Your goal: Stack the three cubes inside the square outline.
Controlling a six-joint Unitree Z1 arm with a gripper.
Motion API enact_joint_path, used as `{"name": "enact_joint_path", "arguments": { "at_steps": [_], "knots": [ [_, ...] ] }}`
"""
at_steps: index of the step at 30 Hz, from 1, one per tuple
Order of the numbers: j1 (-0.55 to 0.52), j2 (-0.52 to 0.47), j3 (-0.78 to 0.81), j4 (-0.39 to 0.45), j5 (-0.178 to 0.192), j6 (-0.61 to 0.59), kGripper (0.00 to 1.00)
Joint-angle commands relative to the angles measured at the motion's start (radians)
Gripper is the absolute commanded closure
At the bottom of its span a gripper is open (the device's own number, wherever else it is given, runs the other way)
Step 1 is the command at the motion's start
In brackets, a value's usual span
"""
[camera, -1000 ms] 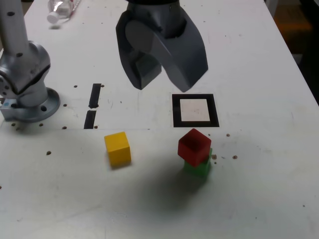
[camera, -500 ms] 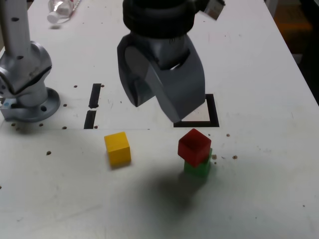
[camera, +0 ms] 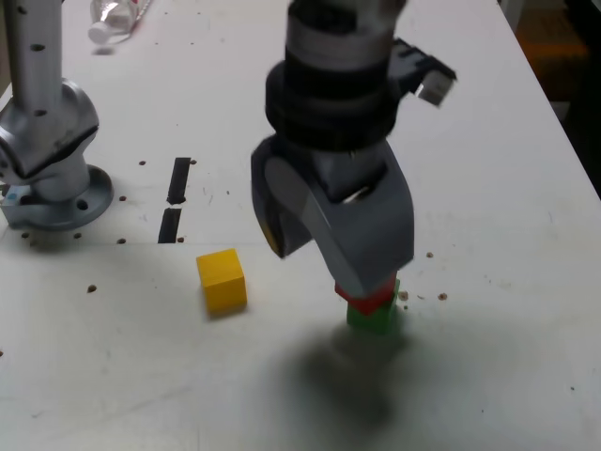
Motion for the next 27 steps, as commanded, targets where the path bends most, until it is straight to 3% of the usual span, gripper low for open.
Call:
{"name": "enact_joint_path", "arguments": {
  "at_steps": [1, 27],
  "knots": [
    [-0.003, 0.014, -0.008, -0.002, -0.003, 0.001, 0.12],
    [-0.003, 0.164, -0.032, -0.019, 0.004, -0.016, 0.12]
  ]
}}
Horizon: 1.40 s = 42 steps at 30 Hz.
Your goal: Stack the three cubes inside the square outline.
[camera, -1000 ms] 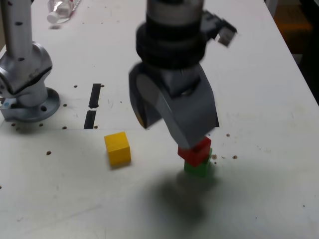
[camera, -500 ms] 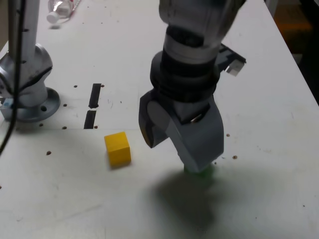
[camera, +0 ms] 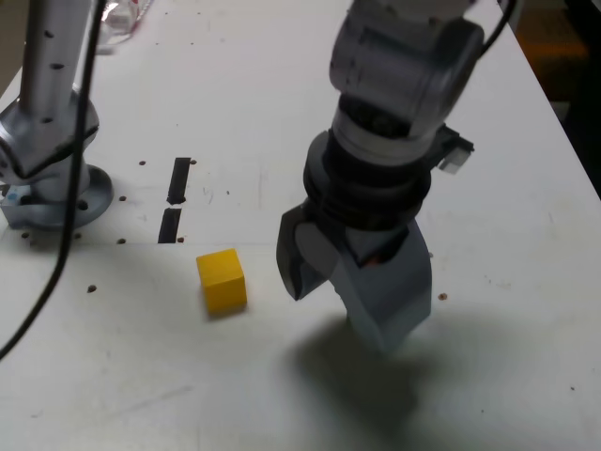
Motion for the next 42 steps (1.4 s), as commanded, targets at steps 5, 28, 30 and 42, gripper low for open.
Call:
{"name": "enact_joint_path", "arguments": {
  "at_steps": [5, 28, 30, 42],
  "knots": [
    [-0.001, 0.009, 0.007, 0.005, 0.001, -0.009, 0.22],
    [-0.001, -0.04, 0.03, 0.036, 0.069, -0.071, 0.8],
    [0.0, -0.063, 0.029, 0.065, 0.091, -0.086, 0.8],
    [0.131, -0.215, 0.047, 0.15, 0.136, -0.17, 0.79]
  ]
}}
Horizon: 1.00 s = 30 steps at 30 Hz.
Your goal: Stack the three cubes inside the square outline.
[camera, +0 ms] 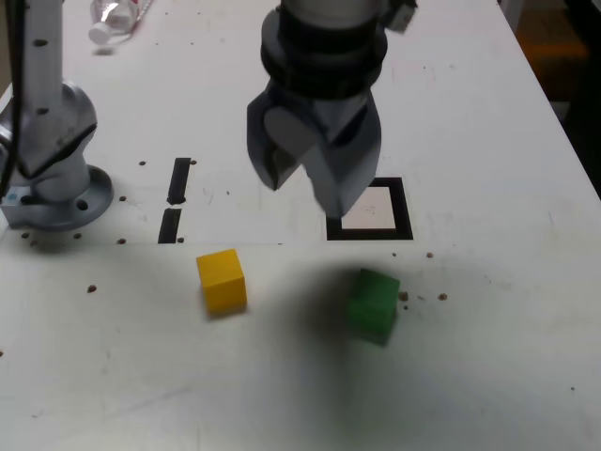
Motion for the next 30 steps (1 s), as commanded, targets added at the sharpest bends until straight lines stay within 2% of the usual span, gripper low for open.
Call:
{"name": "enact_joint_path", "arguments": {
  "at_steps": [1, 8, 16, 22, 30],
  "knots": [
    [0.031, -0.015, 0.006, -0.006, -0.009, -0.011, 0.79],
    [0.098, 0.015, 0.033, -0.055, -0.061, -0.081, 0.79],
    [0.138, 0.12, 0.001, -0.137, -0.136, -0.186, 0.79],
    [0.18, 0.178, -0.023, -0.157, -0.146, -0.196, 0.79],
    [0.248, 0.215, -0.013, -0.167, -0.124, -0.181, 0.79]
  ]
}}
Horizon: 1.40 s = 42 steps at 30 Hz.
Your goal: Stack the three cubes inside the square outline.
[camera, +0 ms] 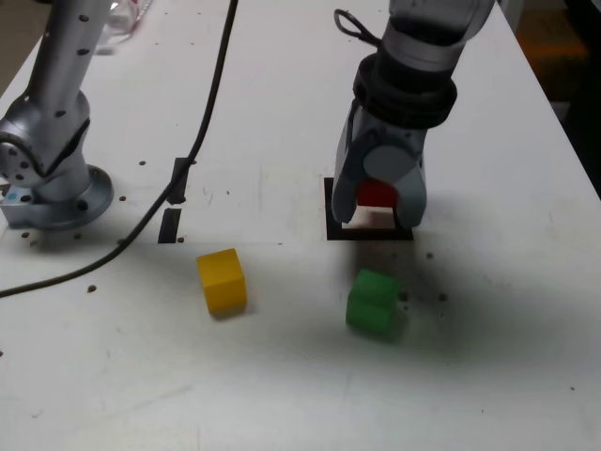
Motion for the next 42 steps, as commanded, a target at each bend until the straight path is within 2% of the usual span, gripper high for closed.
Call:
{"name": "enact_joint_path", "arguments": {
  "at_steps": [1, 9, 33, 38, 42],
  "knots": [
    [0.016, 0.009, 0.005, -0.004, 0.004, 0.007, 0.79],
    [0.047, 0.024, 0.025, -0.026, 0.003, 0.025, 0.79],
    [0.052, 0.013, 0.077, -0.068, -0.027, 0.034, 0.77],
    [0.064, 0.011, 0.086, -0.068, -0.025, 0.056, 0.68],
    [0.069, 0.011, 0.091, -0.068, -0.025, 0.068, 0.54]
  ]
}}
